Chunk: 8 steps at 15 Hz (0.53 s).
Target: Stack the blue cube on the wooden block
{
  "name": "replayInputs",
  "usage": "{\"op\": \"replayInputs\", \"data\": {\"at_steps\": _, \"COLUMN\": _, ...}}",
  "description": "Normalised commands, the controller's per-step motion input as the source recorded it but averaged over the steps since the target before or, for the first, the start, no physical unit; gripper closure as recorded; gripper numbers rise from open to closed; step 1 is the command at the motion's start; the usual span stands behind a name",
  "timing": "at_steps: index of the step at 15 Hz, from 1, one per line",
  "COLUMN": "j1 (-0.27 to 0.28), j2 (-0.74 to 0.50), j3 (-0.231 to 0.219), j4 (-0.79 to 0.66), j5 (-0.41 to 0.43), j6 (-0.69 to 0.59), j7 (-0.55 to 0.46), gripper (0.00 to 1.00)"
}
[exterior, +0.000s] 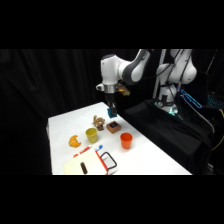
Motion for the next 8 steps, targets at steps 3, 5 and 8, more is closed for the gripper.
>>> {"op": "replayInputs", "data": {"at_steps": 3, "j1": -0.017, "j2": 0.09, "j3": -0.01, "j4": -0.03, "j5": 0.178, "j6": 0.26, "j7": -0.21, "gripper": 0.74}}
{"op": "replayInputs", "data": {"at_steps": 5, "j1": -0.006, "j2": 0.07, "j3": -0.004, "j4": -0.07, "j5": 0.121, "j6": 0.31, "j7": -0.13, "gripper": 0.74}}
{"op": "replayInputs", "data": {"at_steps": 8, "j1": 0.004, "j2": 0.06, "j3": -0.003, "j4": -0.09, "j5": 0.101, "j6": 0.29, "j7": -0.1, "gripper": 0.74}}
